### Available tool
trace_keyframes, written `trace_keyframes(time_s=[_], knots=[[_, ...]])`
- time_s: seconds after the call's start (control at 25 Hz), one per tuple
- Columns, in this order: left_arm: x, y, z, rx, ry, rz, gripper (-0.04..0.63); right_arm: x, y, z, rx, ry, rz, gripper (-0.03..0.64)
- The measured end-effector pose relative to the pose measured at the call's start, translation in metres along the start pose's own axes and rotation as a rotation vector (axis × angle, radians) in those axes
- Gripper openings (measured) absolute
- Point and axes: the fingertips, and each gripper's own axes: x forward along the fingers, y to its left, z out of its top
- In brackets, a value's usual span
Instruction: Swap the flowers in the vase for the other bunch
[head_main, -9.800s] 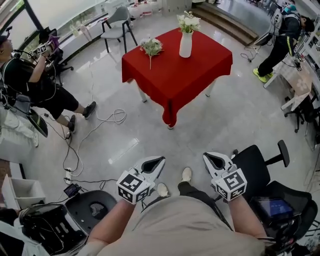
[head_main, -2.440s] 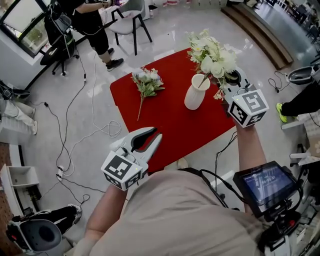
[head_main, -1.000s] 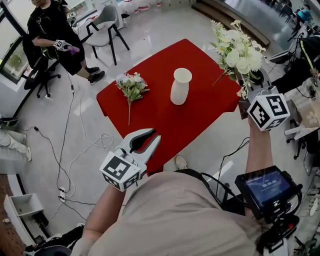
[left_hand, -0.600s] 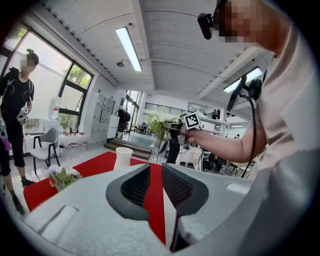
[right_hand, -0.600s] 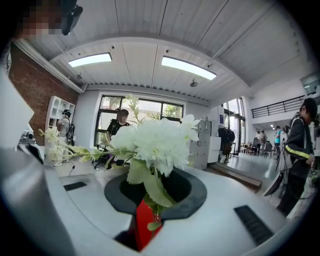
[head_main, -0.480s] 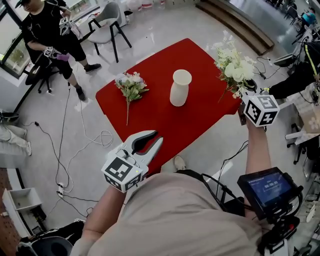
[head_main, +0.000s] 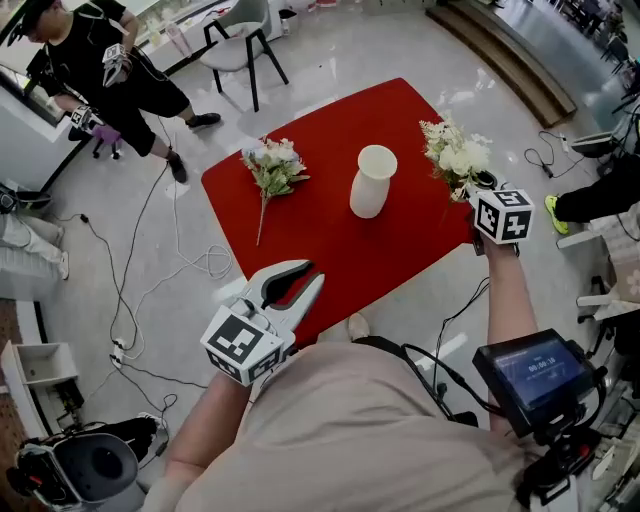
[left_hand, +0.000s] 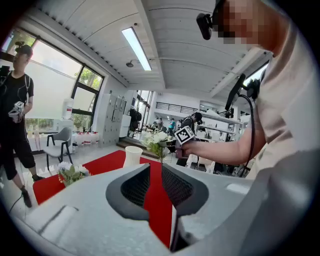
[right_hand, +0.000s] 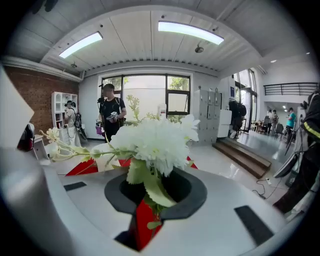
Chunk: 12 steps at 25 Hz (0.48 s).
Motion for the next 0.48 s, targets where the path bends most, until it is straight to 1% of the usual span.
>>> trace_keyframes(time_s=[0.24, 0.48], knots=[[0.009, 0.0, 0.004, -0.018, -0.005, 0.063, 0.055, 0.037, -0.016, -0.023, 0.004, 0.066, 0.036, 0.078], [0.018, 0.009, 0.002, -0.047, 0.013, 0.141, 0.055, 0.087, -0.03, -0.03, 0.036, 0.093, 0.079, 0.08]])
